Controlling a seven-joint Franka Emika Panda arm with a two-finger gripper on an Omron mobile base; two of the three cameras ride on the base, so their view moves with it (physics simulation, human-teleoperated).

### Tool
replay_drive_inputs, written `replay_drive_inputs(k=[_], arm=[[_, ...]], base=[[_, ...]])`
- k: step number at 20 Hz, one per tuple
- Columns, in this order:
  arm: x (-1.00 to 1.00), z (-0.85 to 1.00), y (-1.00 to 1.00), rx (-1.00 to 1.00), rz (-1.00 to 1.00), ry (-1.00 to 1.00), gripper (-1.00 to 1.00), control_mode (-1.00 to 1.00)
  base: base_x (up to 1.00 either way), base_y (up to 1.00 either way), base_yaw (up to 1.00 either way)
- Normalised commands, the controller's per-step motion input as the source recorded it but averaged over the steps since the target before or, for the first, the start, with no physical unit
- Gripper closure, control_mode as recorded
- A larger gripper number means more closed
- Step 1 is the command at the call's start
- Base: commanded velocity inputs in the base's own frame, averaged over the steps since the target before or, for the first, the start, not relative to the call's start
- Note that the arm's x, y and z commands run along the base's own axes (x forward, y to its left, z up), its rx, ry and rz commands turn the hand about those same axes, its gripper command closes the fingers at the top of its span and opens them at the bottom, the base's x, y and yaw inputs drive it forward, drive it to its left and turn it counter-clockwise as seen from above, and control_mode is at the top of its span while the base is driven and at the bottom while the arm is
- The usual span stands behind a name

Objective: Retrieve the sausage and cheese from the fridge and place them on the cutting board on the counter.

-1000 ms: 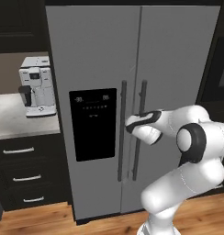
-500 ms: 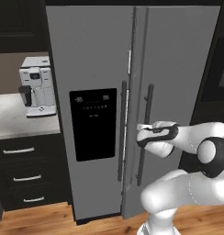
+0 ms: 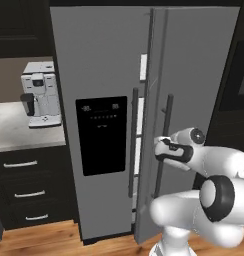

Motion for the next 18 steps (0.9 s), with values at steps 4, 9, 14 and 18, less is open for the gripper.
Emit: replay_drive_inputs(k=[4,9,14,18], arm=[[-0.24,0.00,-0.68,0.00,-0.14,0.32,1.00,-1.00],[-0.33,0.00,-0.71,0.00,-0.16,0.25,1.00,-1.00],[-0.36,-0.01,-0.74,0.00,-0.15,0.23,1.00,-1.00],[-0.38,-0.04,-0.79,0.00,-0.12,0.19,1.00,-1.00]], base=[[0.00,0.00,0.00],[0.00,0.00,0.00],[0.00,0.00,0.00],[0.00,0.00,0.00]])
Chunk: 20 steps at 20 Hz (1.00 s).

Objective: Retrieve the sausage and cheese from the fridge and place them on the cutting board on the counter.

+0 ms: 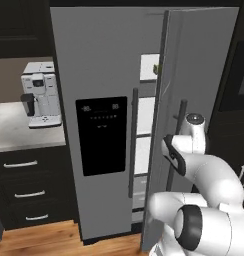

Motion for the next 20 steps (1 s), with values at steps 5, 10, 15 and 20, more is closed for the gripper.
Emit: replay_drive_inputs(k=[5,10,15,20], arm=[[-0.39,-0.05,-0.84,0.00,-0.09,0.16,1.00,-1.00],[-0.28,-0.02,-0.62,0.01,-0.07,0.13,1.00,-1.00],[-0.06,0.00,0.07,0.06,0.00,-0.06,-1.00,-1.00],[-0.42,0.00,0.22,0.05,0.00,-0.06,-1.00,-1.00]], base=[[0.00,0.00,0.00],[0.00,0.00,0.00],[0.00,0.00,0.00],[0.00,0.00,0.00]])
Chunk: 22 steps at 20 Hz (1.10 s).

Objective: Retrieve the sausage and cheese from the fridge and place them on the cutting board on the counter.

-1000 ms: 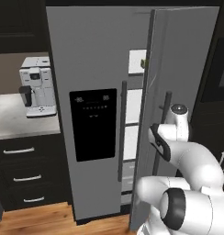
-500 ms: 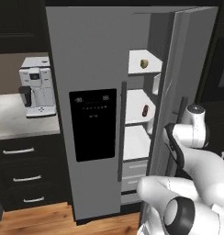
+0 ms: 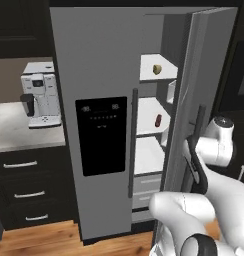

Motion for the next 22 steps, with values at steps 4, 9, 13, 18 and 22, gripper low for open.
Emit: replay_drive_inputs(k=[4,9,13,18,22], arm=[[-0.21,0.02,0.58,0.00,-0.04,0.00,-1.00,-1.00],[-0.33,0.02,0.55,0.00,-0.07,0.00,-1.00,-1.00],[-0.10,0.01,0.72,0.00,-0.13,0.00,-1.00,-1.00],[0.08,0.00,0.68,-0.01,-0.27,0.00,-1.00,-1.00],[0.34,0.00,0.51,0.00,-0.36,0.00,-1.00,-1.00]], base=[[0.00,0.00,0.00],[0.00,0.00,0.00],[0.00,0.00,0.00],[0.00,0.00,0.00],[0.00,0.00,0.00]])
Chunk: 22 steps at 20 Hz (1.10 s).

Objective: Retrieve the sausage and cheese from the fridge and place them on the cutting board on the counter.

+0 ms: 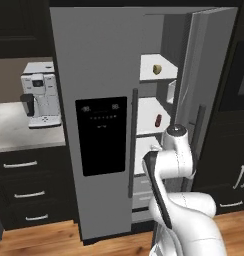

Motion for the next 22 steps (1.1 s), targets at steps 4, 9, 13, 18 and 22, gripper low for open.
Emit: replay_drive_inputs(k=[4,9,13,18,22], arm=[[0.42,0.00,0.44,0.00,-0.43,0.00,-1.00,-1.00],[0.47,0.00,0.28,0.03,-0.45,0.00,-1.00,-1.00],[0.54,0.04,-0.04,0.10,-0.24,0.00,-1.00,-1.00],[0.46,0.01,-0.24,0.10,-0.25,-0.03,-1.00,-1.00],[0.40,0.00,-0.20,0.05,-0.25,-0.07,-1.00,-1.00]], base=[[0.00,0.00,0.00],[0.00,0.00,0.00],[0.00,0.00,0.00],[0.00,0.00,0.00],[0.00,0.00,0.00]])
